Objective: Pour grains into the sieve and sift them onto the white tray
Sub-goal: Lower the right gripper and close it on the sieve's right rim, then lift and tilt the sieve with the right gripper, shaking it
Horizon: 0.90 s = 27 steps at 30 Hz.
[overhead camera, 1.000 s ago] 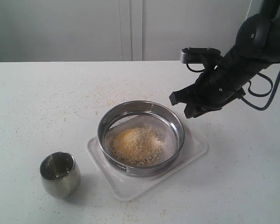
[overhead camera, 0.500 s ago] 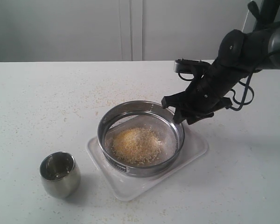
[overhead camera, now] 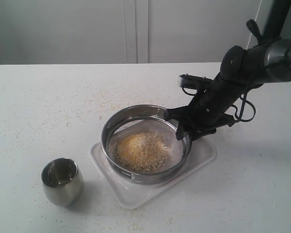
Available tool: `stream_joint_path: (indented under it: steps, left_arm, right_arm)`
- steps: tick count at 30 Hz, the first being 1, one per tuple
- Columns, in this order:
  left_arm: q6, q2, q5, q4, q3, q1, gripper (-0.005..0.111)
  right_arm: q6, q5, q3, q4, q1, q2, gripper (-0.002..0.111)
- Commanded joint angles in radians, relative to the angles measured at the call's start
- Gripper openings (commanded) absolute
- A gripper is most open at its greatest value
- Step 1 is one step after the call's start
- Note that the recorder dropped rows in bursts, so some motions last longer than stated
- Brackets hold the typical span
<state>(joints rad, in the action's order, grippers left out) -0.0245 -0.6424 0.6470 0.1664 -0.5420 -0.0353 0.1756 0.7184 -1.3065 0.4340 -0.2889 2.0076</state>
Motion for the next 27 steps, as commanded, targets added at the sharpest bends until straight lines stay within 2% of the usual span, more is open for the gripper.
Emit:
stream_joint_path:
  steps: [1,12,27]
  left_arm:
    - [-0.002,0.006,0.009,0.003,0.007,0.003,0.000]
    - [-0.002,0.006,0.009,0.003,0.007,0.003,0.000]
    - [-0.002,0.006,0.009,0.003,0.007,0.003,0.000]
  right_arm:
    - [-0.008,-0.020,-0.009,0.012,0.000,0.014,0.033]
    - [-0.055,-0.033,-0.009,0.012,0.000,0.023,0.000]
    - [-0.095,-0.030,-0.009,0.012,0.000,0.023,0.000]
